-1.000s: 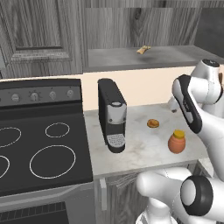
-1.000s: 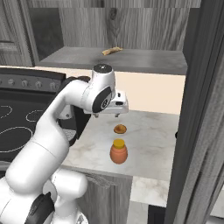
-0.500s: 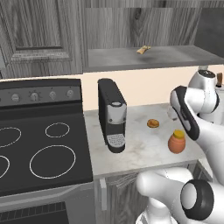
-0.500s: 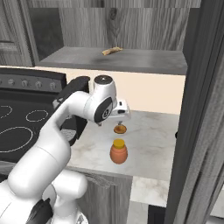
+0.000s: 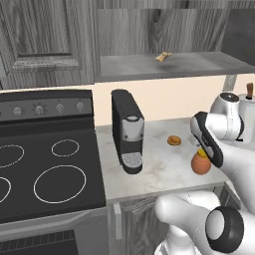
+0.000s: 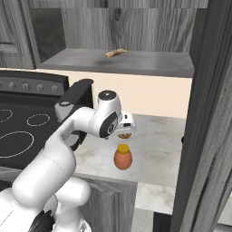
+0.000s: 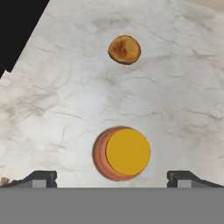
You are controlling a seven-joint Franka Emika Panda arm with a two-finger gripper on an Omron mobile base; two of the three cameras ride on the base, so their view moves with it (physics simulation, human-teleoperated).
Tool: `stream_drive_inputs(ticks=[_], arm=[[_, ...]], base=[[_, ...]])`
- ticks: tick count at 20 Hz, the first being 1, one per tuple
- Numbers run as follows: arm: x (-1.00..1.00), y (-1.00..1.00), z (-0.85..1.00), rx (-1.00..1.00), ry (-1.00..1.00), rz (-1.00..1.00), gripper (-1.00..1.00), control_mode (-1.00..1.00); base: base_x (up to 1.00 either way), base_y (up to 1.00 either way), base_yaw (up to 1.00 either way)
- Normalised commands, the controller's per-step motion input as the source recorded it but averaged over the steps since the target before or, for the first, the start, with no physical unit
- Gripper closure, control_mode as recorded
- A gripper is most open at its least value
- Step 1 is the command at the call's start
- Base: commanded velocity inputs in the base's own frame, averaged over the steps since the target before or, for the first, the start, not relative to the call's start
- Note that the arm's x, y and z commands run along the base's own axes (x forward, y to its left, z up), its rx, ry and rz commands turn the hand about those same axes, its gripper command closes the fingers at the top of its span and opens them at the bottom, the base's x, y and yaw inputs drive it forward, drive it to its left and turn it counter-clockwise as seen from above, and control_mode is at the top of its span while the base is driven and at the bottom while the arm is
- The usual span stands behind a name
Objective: Pick the honey bottle and bar from the counter and place them in the cabinets closest to them.
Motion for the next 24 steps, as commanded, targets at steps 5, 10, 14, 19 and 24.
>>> stream_drive_inputs(ticks=[5, 10, 14, 19, 24], arm=[[0.06, -0.12, -0.4, -0.01, 0.0, 0.02, -1.0, -1.0], [0.08, -0.15, -0.36, 0.0, 0.0, 0.02, -1.0, -1.0], [0.09, -0.12, -0.29, 0.0, 0.0, 0.02, -1.0, -1.0], [0.14, -0.01, -0.2, 0.0, 0.0, 0.0, -1.0, -1.0], [0.13, 0.0, -0.19, 0.0, 0.0, 0.0, -1.0, -1.0]], base=[[0.0, 0.0, 0.0], [0.0, 0.0, 0.0], [0.0, 0.0, 0.0], [0.0, 0.0, 0.0], [0.0, 0.0, 0.0]])
